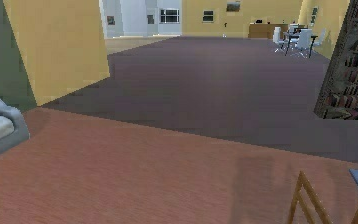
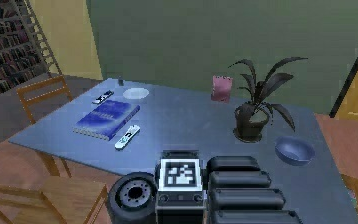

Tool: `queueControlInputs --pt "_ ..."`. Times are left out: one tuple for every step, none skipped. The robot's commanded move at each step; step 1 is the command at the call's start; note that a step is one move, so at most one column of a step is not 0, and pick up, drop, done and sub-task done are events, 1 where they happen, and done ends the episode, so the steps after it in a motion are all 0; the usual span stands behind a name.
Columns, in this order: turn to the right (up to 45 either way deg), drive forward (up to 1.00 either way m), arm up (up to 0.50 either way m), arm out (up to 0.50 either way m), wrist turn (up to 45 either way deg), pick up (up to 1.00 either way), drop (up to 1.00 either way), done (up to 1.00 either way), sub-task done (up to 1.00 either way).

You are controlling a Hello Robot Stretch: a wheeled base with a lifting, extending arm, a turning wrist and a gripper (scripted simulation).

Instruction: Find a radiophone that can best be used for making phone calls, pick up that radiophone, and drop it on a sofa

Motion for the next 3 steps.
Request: queueControlInputs --pt "-45.0 0.0 0.0 0.0 0.0 0.0 0.0 0.0 0.0" --pt "-24.0 0.0 0.0 0.0 0.0 0.0 0.0 0.0 0.0" --pt "0.0 0.25 0.0 0.0 0.0 0.0 0.0 0.0 0.0"
